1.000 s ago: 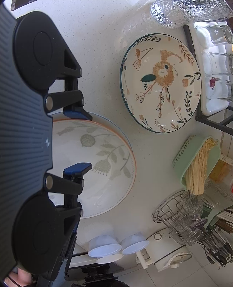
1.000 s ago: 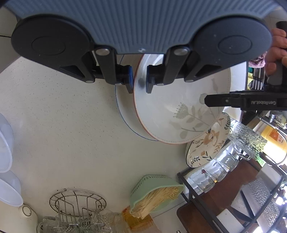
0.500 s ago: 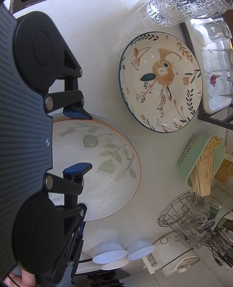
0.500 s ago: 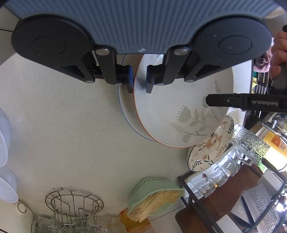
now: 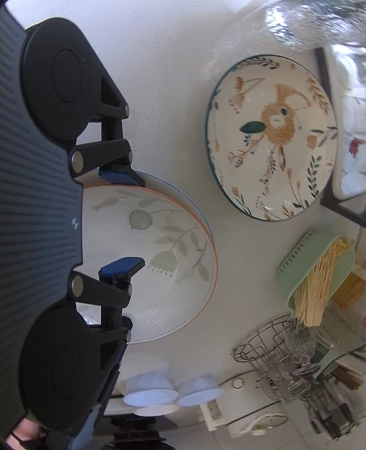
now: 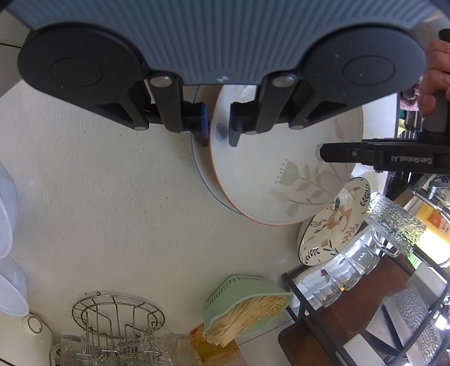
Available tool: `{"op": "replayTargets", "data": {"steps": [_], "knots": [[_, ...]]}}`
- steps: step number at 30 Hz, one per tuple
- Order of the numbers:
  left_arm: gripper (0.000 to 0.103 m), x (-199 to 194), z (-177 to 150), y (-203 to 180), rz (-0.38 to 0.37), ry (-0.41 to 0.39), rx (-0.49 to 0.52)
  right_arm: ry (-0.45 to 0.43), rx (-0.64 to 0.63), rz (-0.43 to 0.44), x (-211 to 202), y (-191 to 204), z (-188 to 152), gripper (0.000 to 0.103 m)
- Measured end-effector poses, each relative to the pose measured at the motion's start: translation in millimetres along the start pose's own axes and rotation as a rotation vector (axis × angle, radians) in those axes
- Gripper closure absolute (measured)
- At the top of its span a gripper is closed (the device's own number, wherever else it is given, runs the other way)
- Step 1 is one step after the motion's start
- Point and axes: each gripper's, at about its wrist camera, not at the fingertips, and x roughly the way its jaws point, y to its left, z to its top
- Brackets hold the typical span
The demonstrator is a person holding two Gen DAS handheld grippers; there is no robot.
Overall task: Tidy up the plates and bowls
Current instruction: 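Lower the leaf-pattern plate onto the rose-pattern plate and open both grippers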
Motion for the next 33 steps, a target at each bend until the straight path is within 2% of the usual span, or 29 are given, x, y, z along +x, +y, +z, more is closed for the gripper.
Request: {"op": "replayTargets", "data": {"steps": [4,8,21,28,33], "knots": [[0.045,-1,0,6,-0.018,0.012,-0.061,-0.001,-0.032,-0.021,0,4,3,0.085],[0.045,-6,3,7,-0.023,0.000,-0.071,-0.009,-0.056,-0.035,-2,6,4,0.085],[0.045,-16,4,-7,0.080,-0.015,0.039,-0.049,-0.083,-0.052,-6,9,7,0.085],[0.045,-26,4,-13,0.081,-0.052,0.052,-0.053,-0.076,-0.042,-5,7,7,0.085],[0.045,-40,3,-27,0.090,-0.096,0.093,-0.095,-0.074,-0.031,-15,8,8,0.086]]}}
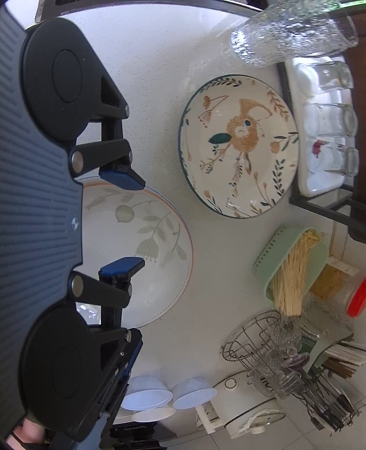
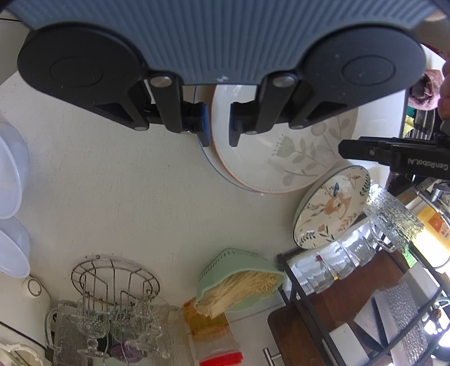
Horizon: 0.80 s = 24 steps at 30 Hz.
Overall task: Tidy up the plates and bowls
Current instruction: 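Lower the leaf-pattern plate onto the rose-pattern plate and open both grippers, then move both grippers toward the green-rimmed deer-pattern plate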
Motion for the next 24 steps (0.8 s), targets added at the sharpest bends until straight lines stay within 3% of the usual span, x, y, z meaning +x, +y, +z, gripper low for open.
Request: {"op": "replayTargets", "data": {"steps": [12,24], "knots": [[0.045,-52,6,-35,0.008,-0.150,0.072,-0.136,0.000,0.043,-53,2,24,0.086],[0.045,-95,-8,-61,0.019,-0.242,0.098,-0.224,-0.036,0.088,-105,6,27,0.086]]}}
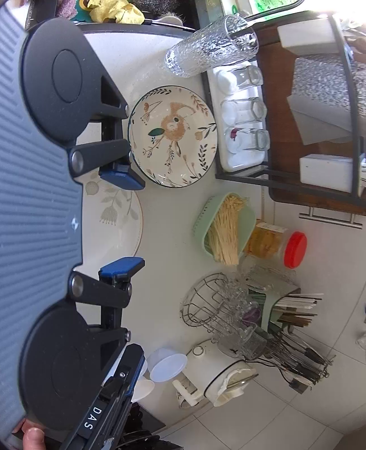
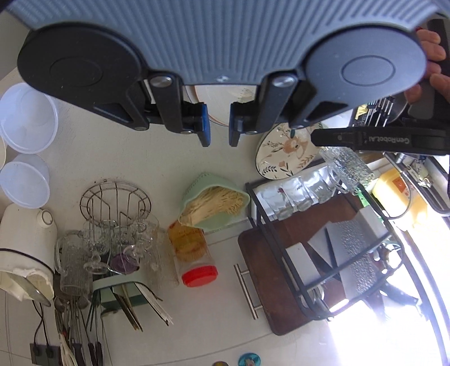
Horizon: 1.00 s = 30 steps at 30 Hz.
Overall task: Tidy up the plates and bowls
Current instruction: 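Move both grippers toward the green-rimmed deer-pattern plate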
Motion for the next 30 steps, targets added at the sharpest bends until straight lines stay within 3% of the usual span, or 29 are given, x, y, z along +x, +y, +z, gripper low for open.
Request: {"op": "replayTargets", "data": {"steps": [12,30], "knots": [[0.045,-19,-12,-26,0.040,-0.034,0.035,-0.027,-0.053,0.041,-31,2,-7,0.086],[0.045,-20,-59,-58,0.092,-0.028,-0.037,0.025,-0.165,0.093,-47,-13,-29,0.086]]}}
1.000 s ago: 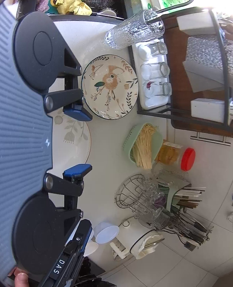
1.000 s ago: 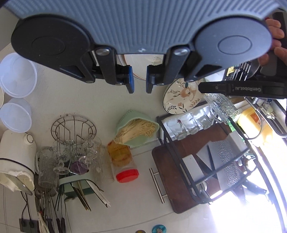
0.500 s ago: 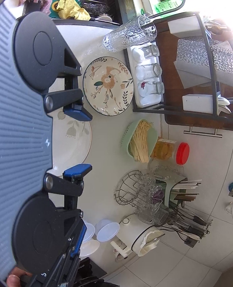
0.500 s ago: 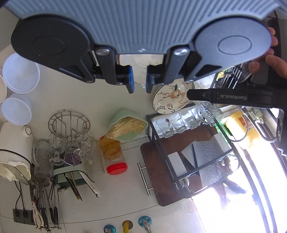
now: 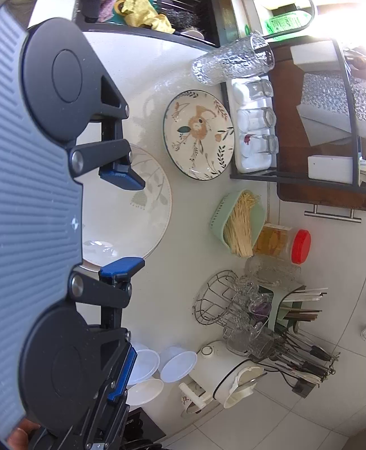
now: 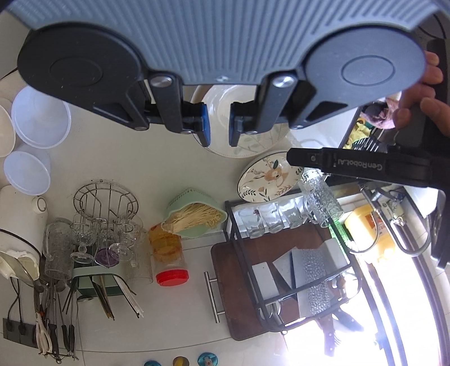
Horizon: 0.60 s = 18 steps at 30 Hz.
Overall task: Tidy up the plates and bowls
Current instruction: 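Move both grippers toward the green-rimmed deer-pattern plate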
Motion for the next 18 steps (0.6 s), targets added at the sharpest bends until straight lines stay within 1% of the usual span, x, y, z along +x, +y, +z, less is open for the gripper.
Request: {"op": "replayTargets", "data": {"steps": [2,5,8,15,18], "knots": [[0.045,-1,-5,-2,0.003,0.002,-0.024,0.007,-0.014,0.006,-2,-3,-3,0.086],[0.045,-4,-9,-6,0.016,-0.005,-0.029,0.014,-0.045,0.003,-2,-3,-7,0.086],[0.045,-6,-12,-7,0.017,-0.007,-0.028,0.011,-0.048,0.011,-4,-3,-9,0.086],[0.045,-1,-11,5,0.014,0.004,-0.040,0.000,-0.055,0.029,-1,1,-8,0.086],[0.043,6,-7,10,0.008,0.016,-0.030,0.003,-0.044,0.031,4,3,-7,0.085]]}}
